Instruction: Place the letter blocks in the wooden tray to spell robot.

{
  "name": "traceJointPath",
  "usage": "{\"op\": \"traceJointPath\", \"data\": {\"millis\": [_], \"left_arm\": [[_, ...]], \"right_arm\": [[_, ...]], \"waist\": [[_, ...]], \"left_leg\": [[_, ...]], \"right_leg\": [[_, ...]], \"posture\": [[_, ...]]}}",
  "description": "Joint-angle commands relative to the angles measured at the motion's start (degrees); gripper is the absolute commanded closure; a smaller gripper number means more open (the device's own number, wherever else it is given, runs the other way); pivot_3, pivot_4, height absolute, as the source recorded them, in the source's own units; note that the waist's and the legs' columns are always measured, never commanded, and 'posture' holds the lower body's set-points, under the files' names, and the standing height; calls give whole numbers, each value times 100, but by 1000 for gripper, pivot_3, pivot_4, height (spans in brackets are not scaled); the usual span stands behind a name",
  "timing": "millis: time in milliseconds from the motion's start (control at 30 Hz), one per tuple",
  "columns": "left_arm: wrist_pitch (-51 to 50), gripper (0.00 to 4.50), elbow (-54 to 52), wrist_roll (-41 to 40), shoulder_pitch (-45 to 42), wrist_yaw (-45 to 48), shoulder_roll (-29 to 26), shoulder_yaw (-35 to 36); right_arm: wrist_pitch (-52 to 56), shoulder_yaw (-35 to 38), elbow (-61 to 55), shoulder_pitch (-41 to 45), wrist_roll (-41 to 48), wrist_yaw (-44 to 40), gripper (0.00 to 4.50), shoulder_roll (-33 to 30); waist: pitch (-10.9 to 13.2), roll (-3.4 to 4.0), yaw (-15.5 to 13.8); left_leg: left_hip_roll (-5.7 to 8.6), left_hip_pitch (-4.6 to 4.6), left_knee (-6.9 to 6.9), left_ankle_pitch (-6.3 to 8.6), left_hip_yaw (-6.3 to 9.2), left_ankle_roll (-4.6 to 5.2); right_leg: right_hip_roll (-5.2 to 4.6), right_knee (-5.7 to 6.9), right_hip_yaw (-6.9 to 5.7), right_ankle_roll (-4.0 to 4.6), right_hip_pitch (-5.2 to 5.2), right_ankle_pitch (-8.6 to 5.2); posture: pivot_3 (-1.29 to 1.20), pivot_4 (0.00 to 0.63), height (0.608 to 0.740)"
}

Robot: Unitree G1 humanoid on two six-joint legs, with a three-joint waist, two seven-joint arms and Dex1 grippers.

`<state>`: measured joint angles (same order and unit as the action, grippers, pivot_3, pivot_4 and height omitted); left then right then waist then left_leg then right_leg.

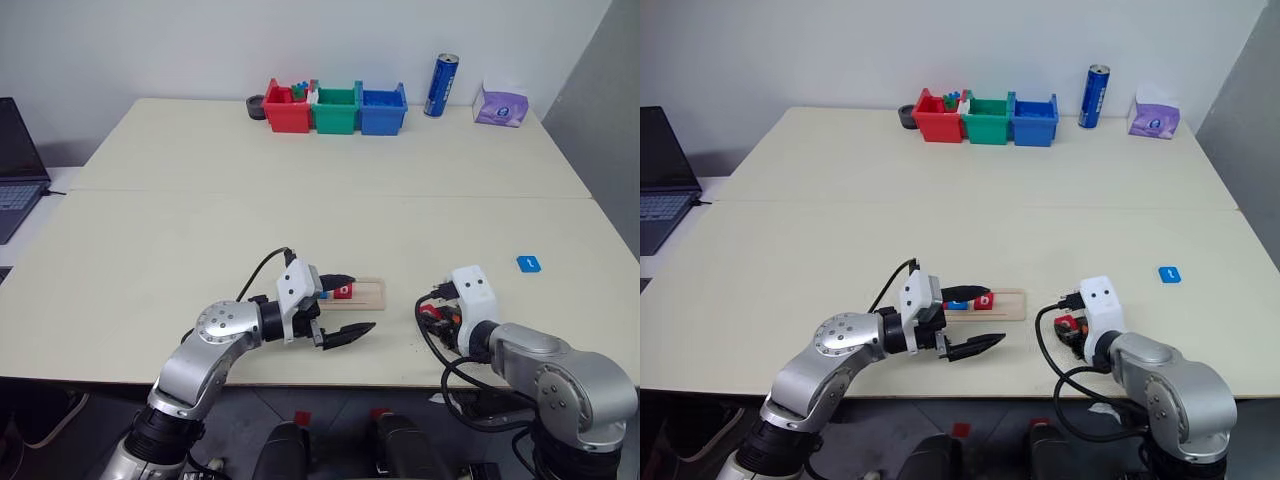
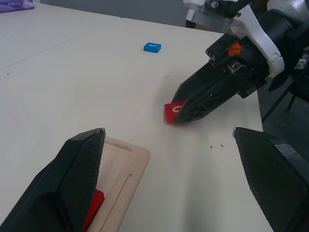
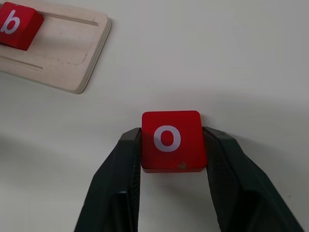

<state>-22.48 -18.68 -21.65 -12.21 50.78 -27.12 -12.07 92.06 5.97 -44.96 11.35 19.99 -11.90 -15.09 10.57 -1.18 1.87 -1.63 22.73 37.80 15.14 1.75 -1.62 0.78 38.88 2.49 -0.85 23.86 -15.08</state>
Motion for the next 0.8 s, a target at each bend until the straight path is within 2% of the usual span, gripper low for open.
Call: {"op": "traceJointPath", "data": {"millis": [33, 167, 267, 333, 433, 500, 633, 800], "left_arm": [[15, 0, -240, -79, -11, 36, -16, 13], [66, 0, -180, -88, 16, 91, -75, 76], [112, 0, -167, -88, 25, 140, -100, 79], [173, 0, -106, -101, 3, 217, -117, 104], [299, 0, 34, -138, -50, 413, -131, 120], [366, 0, 116, -160, -88, 524, -131, 106], [619, 0, 405, -61, -206, 744, -148, 56], [792, 0, 609, -27, -405, 963, -131, -7]], "right_arm": [[44, 149, -164, 62, 196, -58, 1369, -29], [44, 535, -260, 340, 454, -212, 29, -227], [44, 842, -222, 587, 785, -445, 29, -612], [-246, 990, 55, 890, 1092, -1177, 29, -1475], [-2543, 715, 763, 473, 1053, -3272, 29, -3130], [-4214, 442, 1390, 20, 667, -4263, 29, -3662], [-6914, -195, 2989, -111, -95, -5399, 29, -3891], [-8648, -989, 4457, 520, -749, -5876, 29, -3514]], "waist": [[0, 0, -1], [0, 0, 0], [0, 0, 0], [1, 0, -1], [7, 3, -22], [6, -9, -28], [7, -13, 19], [8, -13, 31]], "left_leg": [[-1, 6, 0, 0, 0, 0], [1, 9, 2, 0, -3, 0], [1, 10, 1, 0, -9, 0], [2, 12, 2, 0, -10, 0], [10, 14, 1, 0, -18, 1], [7, 13, 0, 5, -12, 9], [-2, -2, 3, 15, -22, 26], [-2, -15, 10, 14, -31, 26]], "right_leg": [[0, 1, 0, 0, 7, 0], [0, 5, 0, -1, 14, 1], [0, 6, -1, -1, 16, 1], [1, 5, -2, -1, 18, 1], [-5, -3, -1, -2, 18, 1], [-3, -21, -11, -2, 8, 1], [5, -27, -2, -3, -9, 1], [4, -4, 8, -4, -9, 2]], "posture": [[0, 150, 740], [0, 150, 740], [0, 150, 740], [0, 150, 740], [0, 150, 740], [0, 150, 740], [0, 150, 740], [0, 150, 740]]}}
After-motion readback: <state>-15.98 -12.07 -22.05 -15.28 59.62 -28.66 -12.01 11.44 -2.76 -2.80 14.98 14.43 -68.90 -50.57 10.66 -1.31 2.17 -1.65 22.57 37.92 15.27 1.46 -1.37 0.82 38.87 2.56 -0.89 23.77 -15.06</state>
